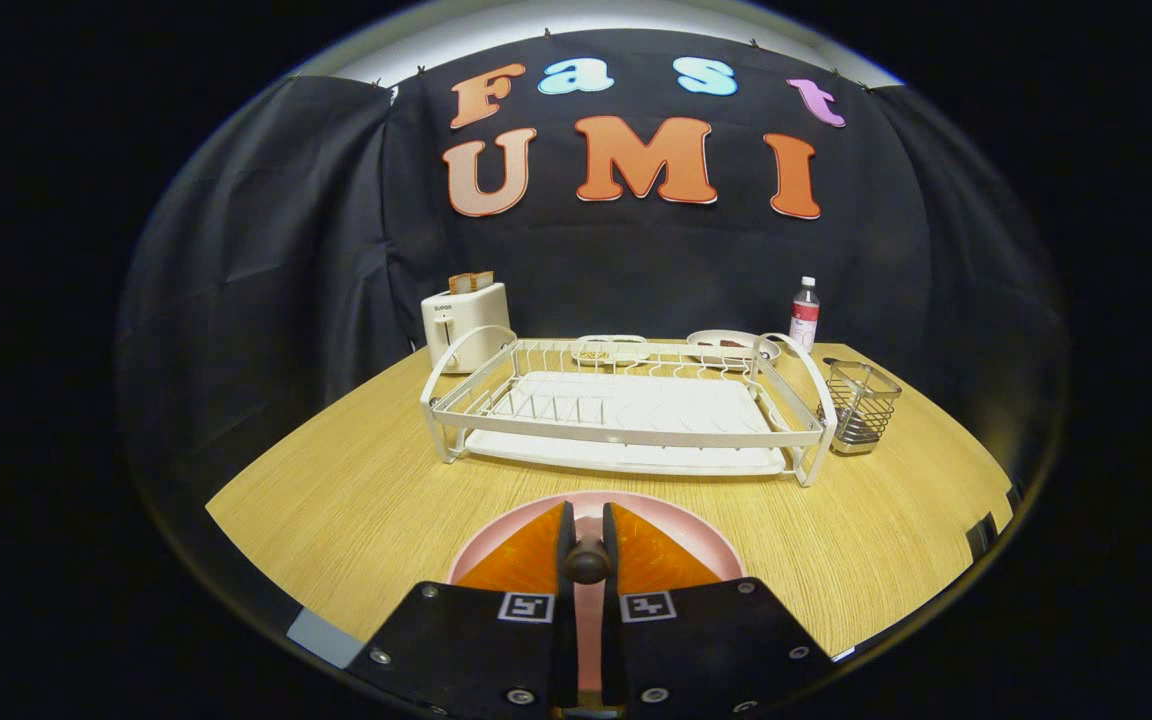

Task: Take the plate from the dish rack, then take the spoon from the basket and place it into the plate.

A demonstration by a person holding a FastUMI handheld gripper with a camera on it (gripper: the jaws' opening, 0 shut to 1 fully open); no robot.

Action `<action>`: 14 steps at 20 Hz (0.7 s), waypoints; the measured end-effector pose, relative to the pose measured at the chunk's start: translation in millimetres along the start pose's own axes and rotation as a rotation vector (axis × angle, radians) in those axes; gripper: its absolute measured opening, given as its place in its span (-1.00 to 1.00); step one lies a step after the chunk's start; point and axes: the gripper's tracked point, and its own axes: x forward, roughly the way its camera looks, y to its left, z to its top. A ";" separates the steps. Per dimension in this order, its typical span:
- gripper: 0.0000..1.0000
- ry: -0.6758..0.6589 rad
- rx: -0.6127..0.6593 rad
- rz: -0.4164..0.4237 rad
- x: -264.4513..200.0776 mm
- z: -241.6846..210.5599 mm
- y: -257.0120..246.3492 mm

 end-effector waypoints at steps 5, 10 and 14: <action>-0.44 0.026 0.015 -0.013 -4.4 6.8 -11.6; 0.04 0.007 0.003 -0.022 -8.1 34.0 -26.5; 0.71 -0.024 0.024 -0.049 -19.0 74.5 -47.6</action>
